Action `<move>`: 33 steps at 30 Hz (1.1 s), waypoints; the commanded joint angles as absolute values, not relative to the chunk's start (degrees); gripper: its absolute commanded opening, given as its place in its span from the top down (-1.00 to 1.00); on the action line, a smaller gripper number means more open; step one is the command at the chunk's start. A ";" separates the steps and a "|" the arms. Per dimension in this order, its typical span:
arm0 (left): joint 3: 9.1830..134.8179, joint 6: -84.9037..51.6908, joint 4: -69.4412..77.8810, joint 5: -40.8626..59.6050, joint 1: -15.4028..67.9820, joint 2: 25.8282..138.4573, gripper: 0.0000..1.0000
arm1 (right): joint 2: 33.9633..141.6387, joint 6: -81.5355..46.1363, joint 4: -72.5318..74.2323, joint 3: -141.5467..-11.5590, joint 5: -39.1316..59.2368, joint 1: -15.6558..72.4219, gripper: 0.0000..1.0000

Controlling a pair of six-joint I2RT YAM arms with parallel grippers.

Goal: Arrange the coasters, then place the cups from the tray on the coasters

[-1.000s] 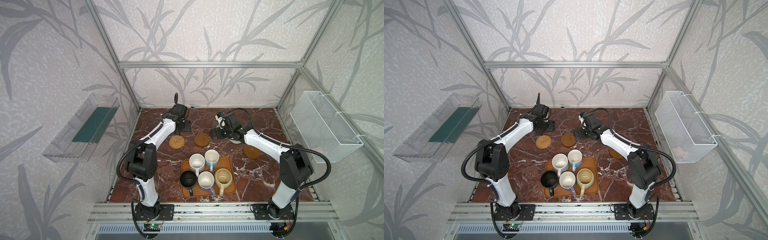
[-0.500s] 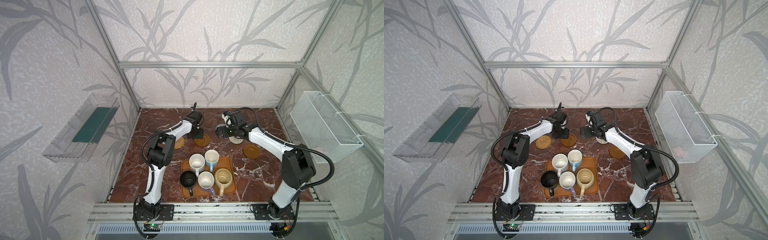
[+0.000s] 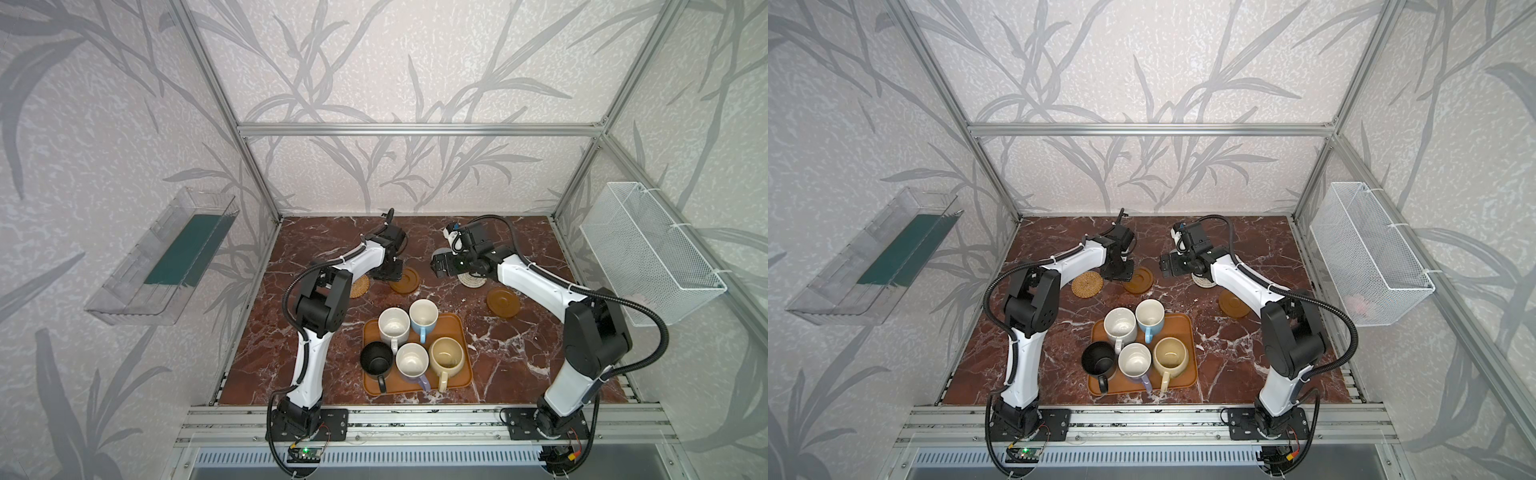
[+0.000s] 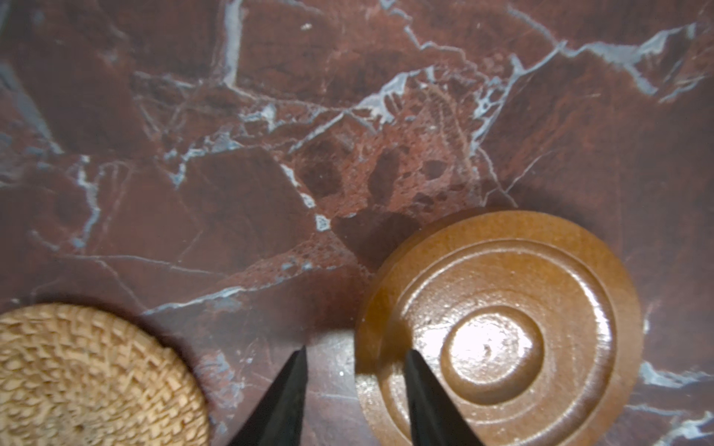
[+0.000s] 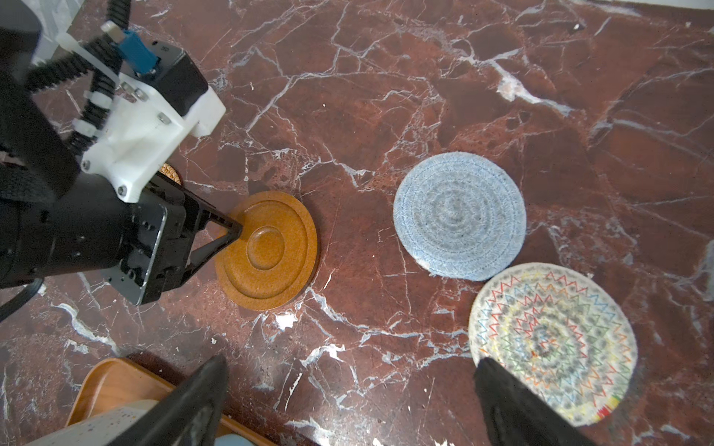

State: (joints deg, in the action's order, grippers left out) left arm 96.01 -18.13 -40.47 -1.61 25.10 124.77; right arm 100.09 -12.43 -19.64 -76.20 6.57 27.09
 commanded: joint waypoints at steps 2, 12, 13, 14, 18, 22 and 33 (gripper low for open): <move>94.40 -19.23 -44.98 -7.41 25.01 122.23 0.15 | 98.26 -12.55 -20.22 -75.52 7.38 26.85 -0.98; 93.20 -19.07 -46.06 -9.27 24.44 120.00 0.16 | 98.93 -13.21 -19.92 -75.42 8.17 26.89 -0.98; 92.79 -19.00 -45.97 -9.25 24.37 119.48 0.17 | 98.90 -13.19 -19.95 -75.41 8.20 26.89 -0.98; 92.48 -19.07 -45.97 -8.87 24.38 119.09 0.16 | 98.95 -13.25 -19.90 -75.41 8.17 26.89 -0.98; 91.28 -19.50 -45.91 -10.37 24.35 117.73 0.16 | 99.28 -13.58 -19.78 -75.59 8.49 26.84 -0.98; 91.64 -19.17 -45.38 -10.87 23.86 117.97 0.16 | 99.55 -14.01 -19.53 -75.89 9.07 26.89 -0.98; 91.93 -19.16 -44.11 -9.19 23.60 118.01 0.16 | 101.56 -12.40 -21.28 -78.11 8.42 26.72 -0.98</move>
State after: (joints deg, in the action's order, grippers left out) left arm 91.98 -18.65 -44.25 -9.34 23.88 120.18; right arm 100.27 -13.39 -19.77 -76.14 8.19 27.07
